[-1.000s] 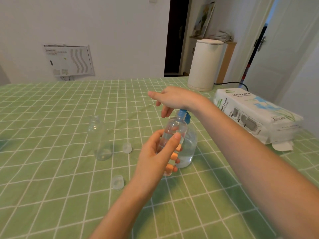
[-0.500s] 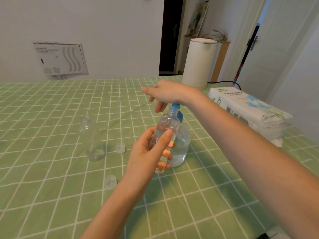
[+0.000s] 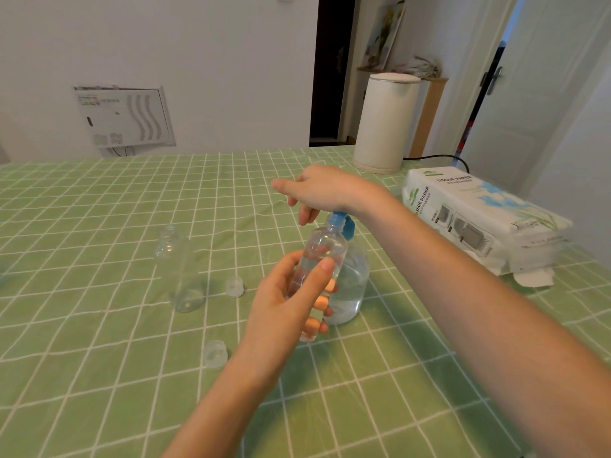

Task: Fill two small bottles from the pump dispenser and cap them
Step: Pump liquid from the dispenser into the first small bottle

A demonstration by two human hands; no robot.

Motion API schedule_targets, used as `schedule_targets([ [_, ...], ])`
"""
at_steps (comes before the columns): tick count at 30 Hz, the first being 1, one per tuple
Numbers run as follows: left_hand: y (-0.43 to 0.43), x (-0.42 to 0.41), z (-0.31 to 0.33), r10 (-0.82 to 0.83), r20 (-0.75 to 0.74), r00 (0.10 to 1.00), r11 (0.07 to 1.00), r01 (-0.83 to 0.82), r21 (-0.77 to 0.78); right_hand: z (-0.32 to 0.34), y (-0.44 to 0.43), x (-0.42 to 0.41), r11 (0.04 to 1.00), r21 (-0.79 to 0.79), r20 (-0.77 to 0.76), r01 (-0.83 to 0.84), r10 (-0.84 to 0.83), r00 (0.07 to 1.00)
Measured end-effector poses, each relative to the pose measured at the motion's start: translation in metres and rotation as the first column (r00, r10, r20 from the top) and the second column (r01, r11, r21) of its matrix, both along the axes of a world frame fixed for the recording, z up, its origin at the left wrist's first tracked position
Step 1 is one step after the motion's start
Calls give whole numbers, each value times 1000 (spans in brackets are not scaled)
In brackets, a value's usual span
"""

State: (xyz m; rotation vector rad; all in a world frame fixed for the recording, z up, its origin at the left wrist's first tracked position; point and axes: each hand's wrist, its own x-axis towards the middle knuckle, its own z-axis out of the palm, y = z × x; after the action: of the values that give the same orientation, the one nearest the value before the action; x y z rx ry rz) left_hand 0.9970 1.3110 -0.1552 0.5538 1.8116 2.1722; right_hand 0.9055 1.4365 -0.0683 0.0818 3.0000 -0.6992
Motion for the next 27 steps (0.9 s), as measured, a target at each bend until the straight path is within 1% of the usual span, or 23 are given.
schedule_targets([
  [7,0,0,5,3,-5,1000,1000,-2,25,9,0,-2,999,34,-99,-30,33,995],
  [20,0,1,2,-6,0,1000,1000,6,15,1,-1,3,1000,22,-13,-17,17,1000],
  [27,0,0,2,-3,-2,1000,1000,3,14,3,0,2,999,4,-41,-39,39,998],
])
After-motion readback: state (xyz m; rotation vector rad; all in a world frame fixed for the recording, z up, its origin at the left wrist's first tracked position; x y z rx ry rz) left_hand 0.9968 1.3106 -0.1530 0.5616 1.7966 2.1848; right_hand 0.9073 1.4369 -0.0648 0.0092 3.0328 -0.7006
